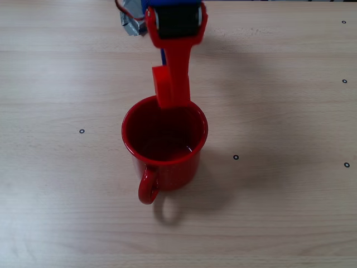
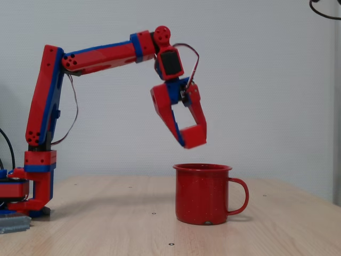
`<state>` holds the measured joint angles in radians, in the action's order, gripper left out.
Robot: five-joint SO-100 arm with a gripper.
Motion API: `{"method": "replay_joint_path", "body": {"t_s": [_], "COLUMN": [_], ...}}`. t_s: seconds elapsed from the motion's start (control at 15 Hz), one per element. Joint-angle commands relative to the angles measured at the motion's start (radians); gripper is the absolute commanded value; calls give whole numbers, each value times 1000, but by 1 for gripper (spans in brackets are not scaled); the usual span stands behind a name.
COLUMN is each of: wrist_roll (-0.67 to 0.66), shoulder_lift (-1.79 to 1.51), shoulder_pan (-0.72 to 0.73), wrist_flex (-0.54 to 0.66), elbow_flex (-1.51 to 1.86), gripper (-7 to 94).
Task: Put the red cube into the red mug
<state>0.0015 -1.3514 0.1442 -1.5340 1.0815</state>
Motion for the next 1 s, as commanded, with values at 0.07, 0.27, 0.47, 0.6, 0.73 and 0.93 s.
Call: {"method": "replay_joint_path", "body": {"t_s": [0.07,0.27,0.47,0.6,0.73,0.93], "wrist_roll": [-6,-25,-52,-67,-69,-72], "shoulder_lift": [-55,-77,-83,-86,-91,-95], "shoulder_pan": [11,2,-20,-26,-31,-38], "wrist_flex": [92,193,305,314,311,310], "elbow_flex": [81,221,302,295,268,241], "gripper": [0,0,6,28,40,48]}}
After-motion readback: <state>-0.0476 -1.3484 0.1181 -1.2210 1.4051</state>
